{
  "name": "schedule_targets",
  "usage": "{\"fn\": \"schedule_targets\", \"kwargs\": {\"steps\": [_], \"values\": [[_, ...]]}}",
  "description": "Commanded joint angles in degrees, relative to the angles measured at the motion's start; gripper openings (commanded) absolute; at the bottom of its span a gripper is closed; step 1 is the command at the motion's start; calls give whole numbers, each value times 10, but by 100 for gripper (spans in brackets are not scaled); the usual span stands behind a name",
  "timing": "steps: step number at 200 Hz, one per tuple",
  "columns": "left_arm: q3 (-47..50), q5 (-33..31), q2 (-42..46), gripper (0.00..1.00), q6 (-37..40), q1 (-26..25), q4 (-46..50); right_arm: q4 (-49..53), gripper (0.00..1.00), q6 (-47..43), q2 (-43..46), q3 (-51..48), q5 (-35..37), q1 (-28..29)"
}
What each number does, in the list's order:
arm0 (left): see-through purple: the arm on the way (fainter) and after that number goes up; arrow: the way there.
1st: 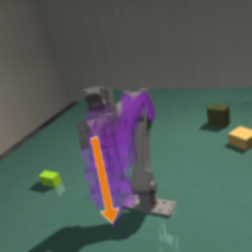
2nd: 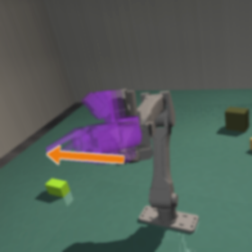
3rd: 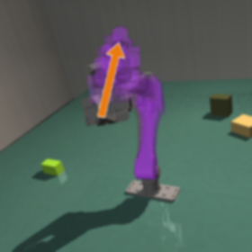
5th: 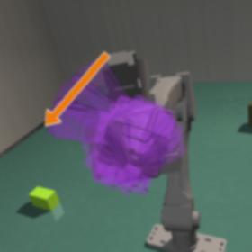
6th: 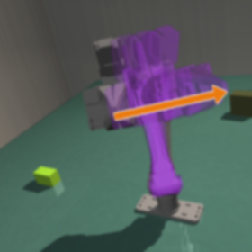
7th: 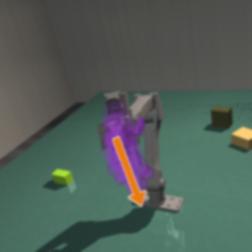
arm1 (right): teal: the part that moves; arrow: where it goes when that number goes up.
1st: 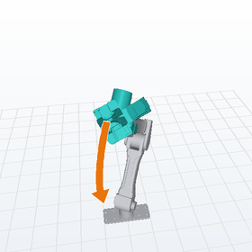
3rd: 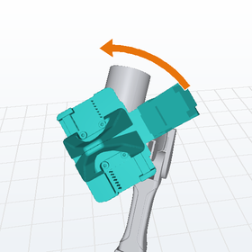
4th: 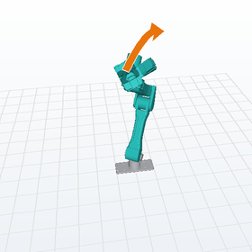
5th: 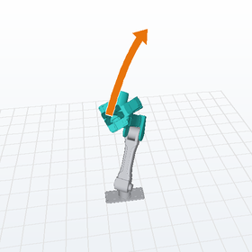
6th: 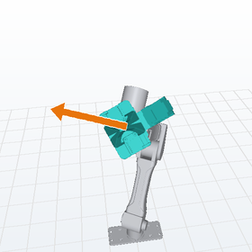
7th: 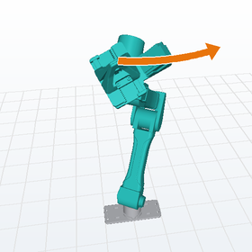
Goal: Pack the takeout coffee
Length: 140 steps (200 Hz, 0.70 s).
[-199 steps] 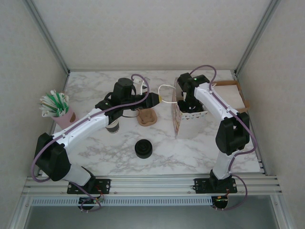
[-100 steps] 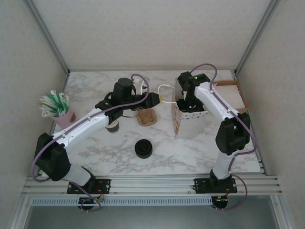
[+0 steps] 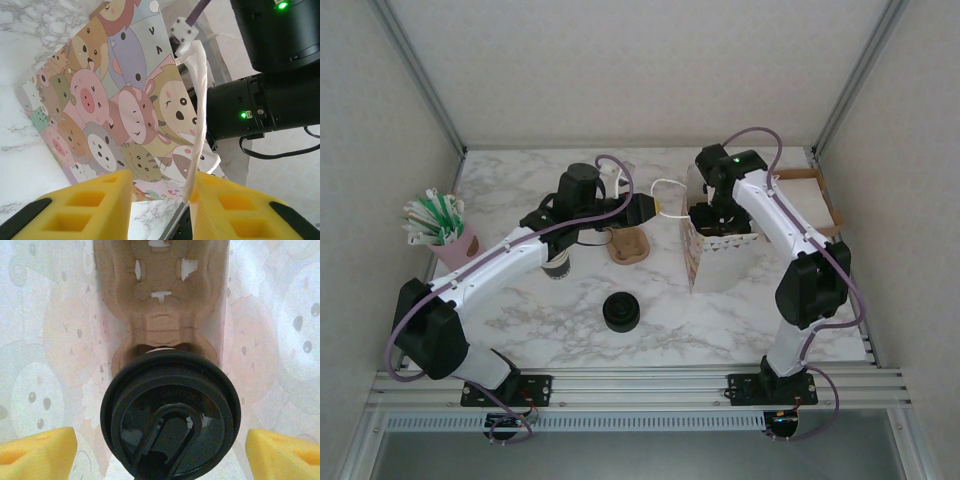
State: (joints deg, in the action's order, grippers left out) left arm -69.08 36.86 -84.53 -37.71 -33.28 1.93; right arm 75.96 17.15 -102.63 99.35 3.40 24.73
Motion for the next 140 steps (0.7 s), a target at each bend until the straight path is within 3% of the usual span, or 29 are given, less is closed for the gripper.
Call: {"fn": "schedule_targets", "kwargs": {"steps": [1, 140], "values": [[-11, 3, -4, 35, -7, 2, -19, 22, 88, 2, 20, 15, 11, -1], [-13, 4, -6, 37, -10, 1, -20, 30, 92, 5, 46, 27, 13, -1]]}}
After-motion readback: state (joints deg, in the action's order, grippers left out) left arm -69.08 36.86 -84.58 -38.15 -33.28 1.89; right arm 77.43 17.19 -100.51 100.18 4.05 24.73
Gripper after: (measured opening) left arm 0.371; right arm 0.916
